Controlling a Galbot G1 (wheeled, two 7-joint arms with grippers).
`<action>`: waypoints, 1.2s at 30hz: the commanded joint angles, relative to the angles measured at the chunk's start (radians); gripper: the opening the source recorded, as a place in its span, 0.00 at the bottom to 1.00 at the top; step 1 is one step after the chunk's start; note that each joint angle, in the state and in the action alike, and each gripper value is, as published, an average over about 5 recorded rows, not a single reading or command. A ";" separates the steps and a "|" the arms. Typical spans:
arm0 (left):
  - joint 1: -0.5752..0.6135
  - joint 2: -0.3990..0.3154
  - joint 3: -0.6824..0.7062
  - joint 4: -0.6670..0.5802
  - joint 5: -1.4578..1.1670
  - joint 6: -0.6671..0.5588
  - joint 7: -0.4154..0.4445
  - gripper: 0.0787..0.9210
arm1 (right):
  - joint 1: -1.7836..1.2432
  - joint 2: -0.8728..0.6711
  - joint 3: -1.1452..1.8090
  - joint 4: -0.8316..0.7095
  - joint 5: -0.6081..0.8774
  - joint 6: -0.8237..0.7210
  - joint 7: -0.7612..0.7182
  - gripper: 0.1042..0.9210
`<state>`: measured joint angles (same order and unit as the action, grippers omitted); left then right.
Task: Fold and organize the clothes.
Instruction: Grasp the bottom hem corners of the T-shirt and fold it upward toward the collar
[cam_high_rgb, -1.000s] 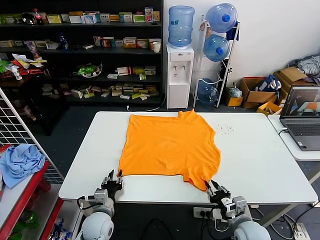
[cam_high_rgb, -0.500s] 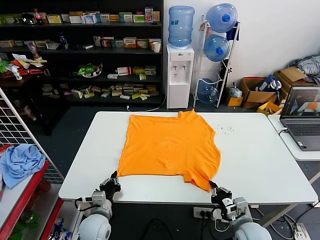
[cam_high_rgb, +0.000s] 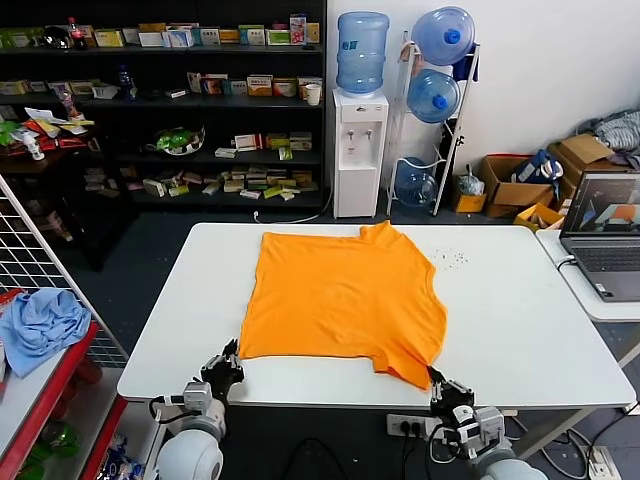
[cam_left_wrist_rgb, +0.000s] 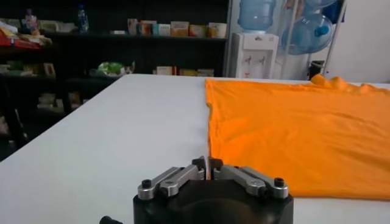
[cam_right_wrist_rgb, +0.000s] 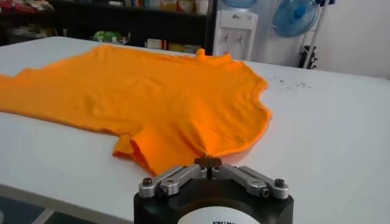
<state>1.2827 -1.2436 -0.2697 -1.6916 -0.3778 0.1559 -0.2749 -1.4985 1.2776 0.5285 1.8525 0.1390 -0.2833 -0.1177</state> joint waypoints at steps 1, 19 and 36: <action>0.025 -0.010 0.006 -0.017 0.000 0.015 0.001 0.26 | -0.018 0.001 0.001 0.009 -0.014 0.002 0.003 0.03; 0.032 -0.021 0.020 0.029 0.023 0.016 0.008 0.26 | -0.040 -0.007 0.002 0.037 -0.016 0.006 0.000 0.03; 0.168 0.062 -0.008 -0.206 0.054 -0.003 -0.002 0.02 | -0.199 -0.044 0.036 0.217 -0.094 0.060 0.057 0.03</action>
<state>1.3691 -1.2189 -0.2645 -1.7569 -0.3537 0.1657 -0.2761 -1.6258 1.2398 0.5551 1.9882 0.0736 -0.2403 -0.0820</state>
